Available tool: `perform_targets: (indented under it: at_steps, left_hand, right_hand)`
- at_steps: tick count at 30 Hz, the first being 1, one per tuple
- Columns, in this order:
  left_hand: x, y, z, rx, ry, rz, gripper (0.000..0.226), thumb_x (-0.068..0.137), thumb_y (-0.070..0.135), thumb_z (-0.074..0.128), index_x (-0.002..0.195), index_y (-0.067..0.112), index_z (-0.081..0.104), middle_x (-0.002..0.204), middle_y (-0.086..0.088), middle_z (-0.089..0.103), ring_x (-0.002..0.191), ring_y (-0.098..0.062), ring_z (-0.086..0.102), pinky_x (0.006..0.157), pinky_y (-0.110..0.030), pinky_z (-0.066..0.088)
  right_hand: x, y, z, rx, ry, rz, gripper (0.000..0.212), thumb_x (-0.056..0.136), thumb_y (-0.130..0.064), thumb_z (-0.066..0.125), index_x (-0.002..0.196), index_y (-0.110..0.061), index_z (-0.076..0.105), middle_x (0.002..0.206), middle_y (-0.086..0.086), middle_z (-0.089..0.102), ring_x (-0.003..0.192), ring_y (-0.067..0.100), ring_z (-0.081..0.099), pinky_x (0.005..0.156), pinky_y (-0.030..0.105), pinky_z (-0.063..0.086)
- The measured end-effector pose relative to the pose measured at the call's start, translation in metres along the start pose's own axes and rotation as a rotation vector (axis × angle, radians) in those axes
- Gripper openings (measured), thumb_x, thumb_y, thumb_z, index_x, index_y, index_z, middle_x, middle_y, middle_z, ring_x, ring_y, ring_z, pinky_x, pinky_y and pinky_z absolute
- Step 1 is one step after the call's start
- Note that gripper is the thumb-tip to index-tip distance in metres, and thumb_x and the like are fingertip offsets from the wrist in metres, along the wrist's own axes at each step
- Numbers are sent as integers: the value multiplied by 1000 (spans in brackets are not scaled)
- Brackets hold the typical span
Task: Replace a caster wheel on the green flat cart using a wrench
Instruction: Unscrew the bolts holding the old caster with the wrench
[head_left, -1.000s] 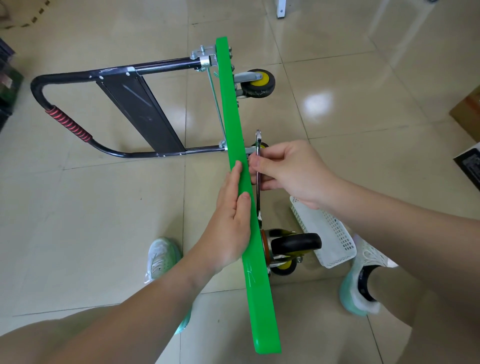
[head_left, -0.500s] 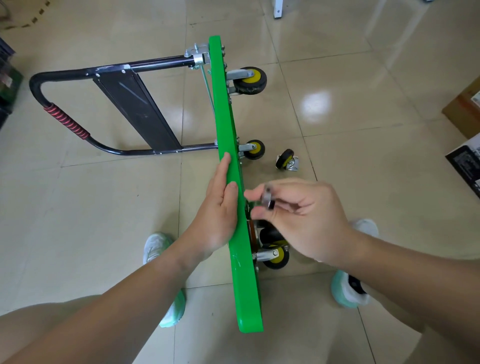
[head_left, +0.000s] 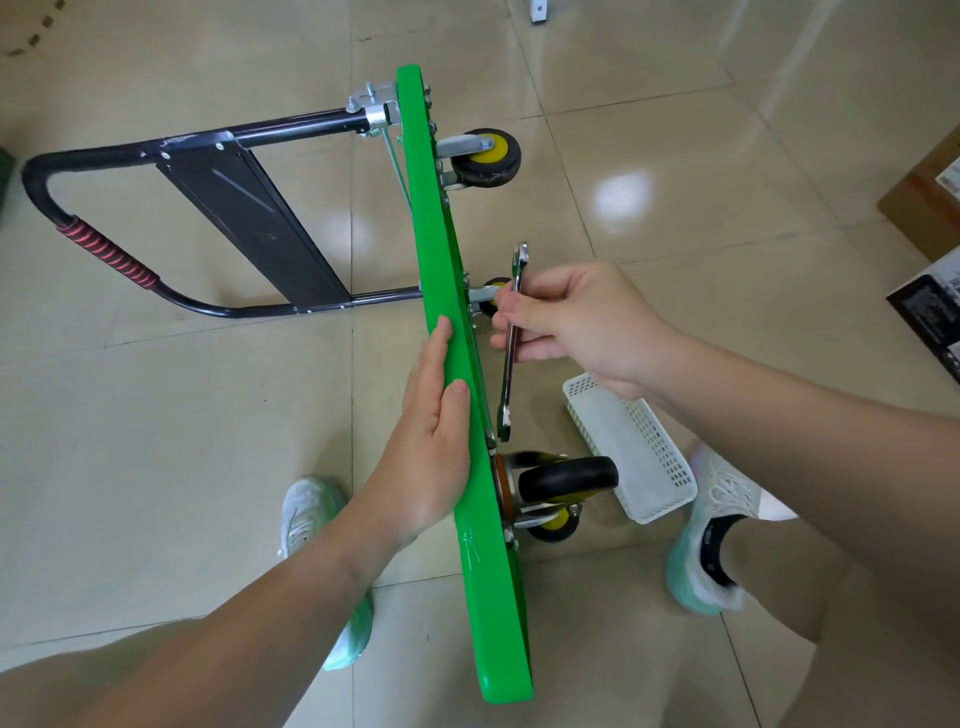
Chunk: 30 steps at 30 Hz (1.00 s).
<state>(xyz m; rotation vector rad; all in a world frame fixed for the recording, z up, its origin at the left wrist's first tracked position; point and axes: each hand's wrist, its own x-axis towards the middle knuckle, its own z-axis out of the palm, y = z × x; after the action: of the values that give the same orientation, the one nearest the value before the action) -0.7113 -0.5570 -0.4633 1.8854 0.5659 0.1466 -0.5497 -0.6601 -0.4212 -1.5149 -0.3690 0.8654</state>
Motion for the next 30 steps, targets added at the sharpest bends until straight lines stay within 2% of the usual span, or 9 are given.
perform_targets:
  at_steps: [5, 10, 15, 17, 20, 23, 26, 28, 30]
  left_hand:
    - [1, -2, 0, -1, -3, 17, 56, 112, 23, 28, 164, 32, 9, 165, 21, 15, 151, 13, 12, 117, -2, 8]
    - [2, -4, -1, -1, -24, 10, 57, 114, 19, 28, 164, 33, 6, 169, 20, 12, 153, 12, 9, 121, -8, 7]
    - [2, -3, 0, -13, -13, 35, 57, 112, 24, 28, 165, 30, 8, 165, 23, 17, 151, 13, 12, 120, -6, 9]
    - [2, -2, 1, -4, -2, 44, 60, 107, 31, 28, 165, 29, 9, 161, 30, 20, 149, 16, 14, 118, -4, 10]
    - [1, -1, 1, 4, -3, 21, 55, 114, 24, 28, 165, 30, 9, 152, 46, 23, 147, 17, 17, 118, -6, 11]
    - [-2, 0, 0, 0, -4, -8, 56, 115, 26, 30, 165, 36, 8, 170, 18, 17, 155, 4, 15, 130, -26, 11]
    - [-1, -2, 0, -4, 11, -21, 56, 114, 27, 31, 166, 34, 10, 170, 14, 19, 156, -3, 20, 130, -36, 15]
    - [-3, -1, 2, -20, 20, -26, 61, 108, 36, 33, 166, 33, 13, 170, 12, 21, 155, -23, 28, 129, -48, 20]
    - [-3, 1, 3, -53, 17, -40, 62, 105, 41, 32, 163, 43, 11, 169, 7, 28, 152, -37, 29, 126, -56, 24]
  right_hand:
    - [8, 2, 10, 33, -59, 49, 6, 93, -10, 68, 95, -5, 72, 78, 7, 73, 71, 19, 74, 67, 29, 60]
    - [5, 6, 20, 2, -60, 39, 9, 95, -14, 67, 99, -9, 74, 80, 5, 75, 75, 18, 72, 81, 38, 62]
    - [-17, 7, 23, -14, -23, -91, 12, 92, -10, 69, 93, -21, 76, 86, 1, 77, 87, 16, 74, 84, 39, 62]
    - [-30, 9, 22, -47, -23, -149, 15, 90, -8, 71, 94, -23, 74, 85, -3, 78, 88, 13, 75, 83, 35, 62]
    - [-49, 14, 22, -42, -46, -247, 19, 87, -3, 73, 95, -21, 75, 90, -8, 78, 90, 8, 74, 84, 26, 59]
    - [-66, 24, 22, -80, -70, -370, 23, 84, 2, 74, 94, -19, 74, 88, -13, 76, 87, 3, 71, 88, 22, 55]
    - [-82, 35, 22, -180, -53, -500, 23, 80, -2, 78, 98, -18, 76, 92, -9, 75, 90, 3, 72, 89, 25, 57]
    - [-92, 43, 22, -277, -47, -603, 17, 83, -6, 77, 99, -12, 78, 94, 0, 76, 88, 5, 73, 83, 28, 60]
    - [-98, 52, 23, -327, -44, -661, 16, 87, -13, 70, 101, -12, 78, 97, -1, 76, 86, 11, 74, 77, 38, 62]
